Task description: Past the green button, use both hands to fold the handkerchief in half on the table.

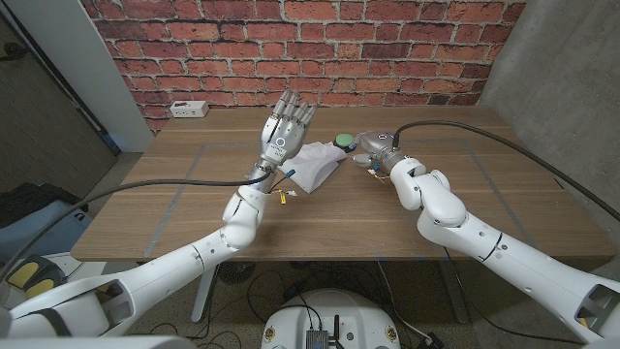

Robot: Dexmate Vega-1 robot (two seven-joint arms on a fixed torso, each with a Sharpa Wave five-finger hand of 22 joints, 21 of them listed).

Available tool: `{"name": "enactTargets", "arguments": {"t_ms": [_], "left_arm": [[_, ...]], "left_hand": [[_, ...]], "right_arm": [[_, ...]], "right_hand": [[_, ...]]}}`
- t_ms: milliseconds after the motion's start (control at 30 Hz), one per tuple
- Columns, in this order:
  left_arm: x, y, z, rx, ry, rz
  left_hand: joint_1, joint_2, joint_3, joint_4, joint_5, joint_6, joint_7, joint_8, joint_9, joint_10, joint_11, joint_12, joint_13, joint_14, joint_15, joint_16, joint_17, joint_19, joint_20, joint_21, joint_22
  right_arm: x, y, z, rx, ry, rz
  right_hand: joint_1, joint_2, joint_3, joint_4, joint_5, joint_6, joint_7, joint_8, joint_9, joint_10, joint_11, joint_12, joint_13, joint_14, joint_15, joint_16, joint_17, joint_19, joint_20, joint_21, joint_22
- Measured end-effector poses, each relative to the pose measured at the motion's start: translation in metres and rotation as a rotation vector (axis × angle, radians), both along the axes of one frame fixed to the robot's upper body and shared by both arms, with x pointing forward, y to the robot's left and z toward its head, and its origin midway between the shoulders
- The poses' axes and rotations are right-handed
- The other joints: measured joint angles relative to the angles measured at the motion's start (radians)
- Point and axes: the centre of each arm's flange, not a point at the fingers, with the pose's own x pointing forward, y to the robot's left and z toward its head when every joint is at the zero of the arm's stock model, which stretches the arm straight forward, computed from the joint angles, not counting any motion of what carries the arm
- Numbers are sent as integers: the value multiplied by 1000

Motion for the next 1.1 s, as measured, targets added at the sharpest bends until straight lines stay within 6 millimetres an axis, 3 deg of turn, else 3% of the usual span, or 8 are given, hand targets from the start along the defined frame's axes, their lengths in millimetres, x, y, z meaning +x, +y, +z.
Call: {"name": "enactTargets", "arguments": {"t_ms": [400,667,900,1100], "left_arm": [[-5,12,4,-233,188,-94],[-2,21,9,-355,321,-187],[0,30,13,-458,435,-289],[2,38,13,-542,529,-380]], "left_hand": [[-30,-6,-7,15,-22,0,0,-8,0,-29,2,-8,0,0,0,0,0,-26,26,-6,3],[-46,-1,-6,22,-31,-8,0,-12,0,-50,20,-8,0,-8,0,0,0,-36,36,-7,3],[-62,6,-2,26,-51,-22,14,-12,0,-62,40,-8,0,-18,0,0,0,-51,59,-9,8],[-67,12,3,30,-62,-34,48,-12,0,-81,59,-12,0,-28,1,0,3,-68,76,-14,8]], "right_arm": [[7,6,6,9,-5,47],[9,10,9,4,-8,70],[12,16,12,-4,-9,92],[14,23,14,-17,-9,117]], "right_hand": [[-7,7,-2,2,-5,0,0,0,0,0,0,0,0,0,0,4,5,0,0,0,0],[-7,6,-4,4,-5,0,0,0,0,0,0,0,0,0,0,4,5,0,0,0,0],[-7,6,-4,4,-5,0,0,0,0,0,0,0,0,0,0,4,5,3,-4,0,0],[-7,6,-4,4,-5,0,0,0,0,0,0,0,0,0,0,4,4,3,-4,0,0]]}}
